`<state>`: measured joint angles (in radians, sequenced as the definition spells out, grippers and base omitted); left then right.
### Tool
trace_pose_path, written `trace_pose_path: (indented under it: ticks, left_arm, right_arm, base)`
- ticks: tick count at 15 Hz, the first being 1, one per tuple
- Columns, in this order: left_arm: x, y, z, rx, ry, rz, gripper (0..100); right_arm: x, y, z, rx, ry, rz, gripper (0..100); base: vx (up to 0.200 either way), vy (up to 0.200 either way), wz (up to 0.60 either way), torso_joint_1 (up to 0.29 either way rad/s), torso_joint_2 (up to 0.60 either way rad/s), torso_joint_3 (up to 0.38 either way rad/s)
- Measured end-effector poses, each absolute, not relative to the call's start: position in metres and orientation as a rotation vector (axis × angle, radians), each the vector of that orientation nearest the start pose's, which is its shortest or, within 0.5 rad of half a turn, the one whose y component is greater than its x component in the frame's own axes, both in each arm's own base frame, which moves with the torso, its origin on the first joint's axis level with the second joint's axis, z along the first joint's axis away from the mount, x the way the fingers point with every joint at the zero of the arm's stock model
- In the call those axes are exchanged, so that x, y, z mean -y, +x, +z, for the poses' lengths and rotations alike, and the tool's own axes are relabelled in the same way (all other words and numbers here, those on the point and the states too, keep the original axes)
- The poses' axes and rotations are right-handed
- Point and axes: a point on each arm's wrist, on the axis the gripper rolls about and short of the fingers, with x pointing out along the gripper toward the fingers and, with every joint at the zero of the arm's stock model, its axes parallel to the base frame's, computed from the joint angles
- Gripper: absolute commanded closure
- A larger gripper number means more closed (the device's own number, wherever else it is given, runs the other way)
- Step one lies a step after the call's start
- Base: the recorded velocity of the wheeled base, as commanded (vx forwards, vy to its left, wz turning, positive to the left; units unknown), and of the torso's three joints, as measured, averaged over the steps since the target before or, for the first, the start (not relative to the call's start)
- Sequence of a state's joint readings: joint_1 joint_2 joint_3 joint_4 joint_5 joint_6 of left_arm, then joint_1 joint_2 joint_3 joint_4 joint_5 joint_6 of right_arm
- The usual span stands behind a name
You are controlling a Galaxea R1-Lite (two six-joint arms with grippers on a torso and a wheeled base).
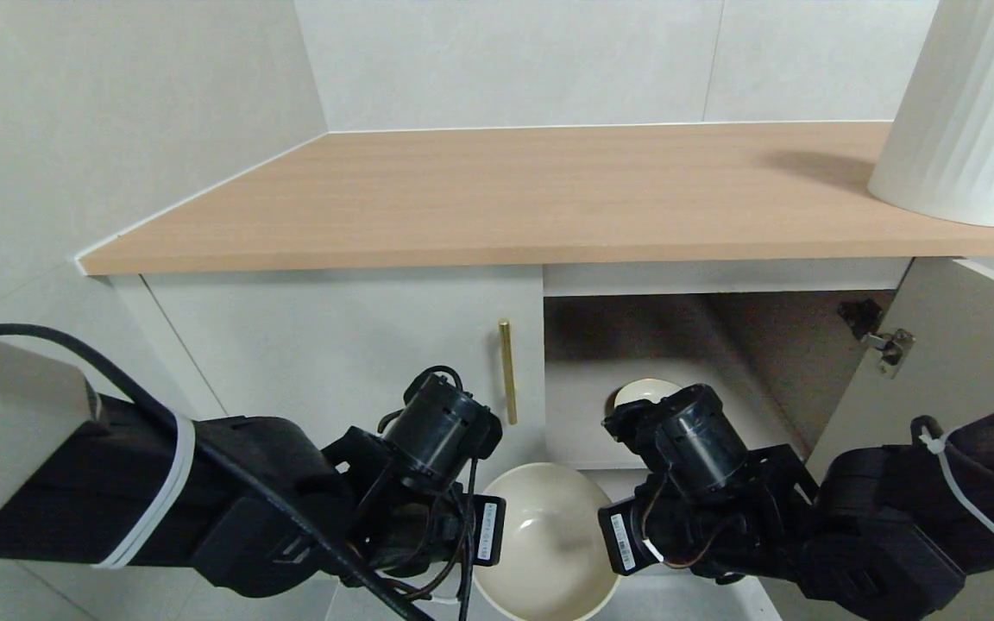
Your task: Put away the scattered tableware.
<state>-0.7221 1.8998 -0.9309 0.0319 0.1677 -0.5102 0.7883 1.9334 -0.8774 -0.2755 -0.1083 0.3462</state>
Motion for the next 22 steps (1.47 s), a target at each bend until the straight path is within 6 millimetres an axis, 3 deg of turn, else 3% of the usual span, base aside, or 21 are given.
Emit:
trace_pose_path:
  ticks: [1,10,16,22]
  left_arm:
    - [0.204,0.237,0.097,-1.004,-0.026,-0.257,0]
    - [0.203,0.236,0.101,-0.992,-0.031,-0.258,0]
    - [0.203,0.236,0.102,-0.987,-0.036,-0.259,0]
    - [0.203,0.238,0.103,-0.984,-0.037,-0.259,0]
  right_arm:
    - [-0.233,0.235,0.094,-0.812,-0.026,0.509,100]
    - [-0.232,0.235,0.091,-0.813,-0.052,0.49,100]
    - [-0.215,0.235,0.082,-0.887,-0.243,0.373,100]
    - [-0.188,0.272,0.091,-0.857,-0.044,0.172,100]
  base:
    - [0.0,0.0,0.0,0.0,0.0,0.0]
    - [0.0,0.0,0.0,0.0,0.0,0.0]
    - [0.0,0.0,0.0,0.0,0.0,0.0]
    - [0.0,0.0,0.0,0.0,0.0,0.0]
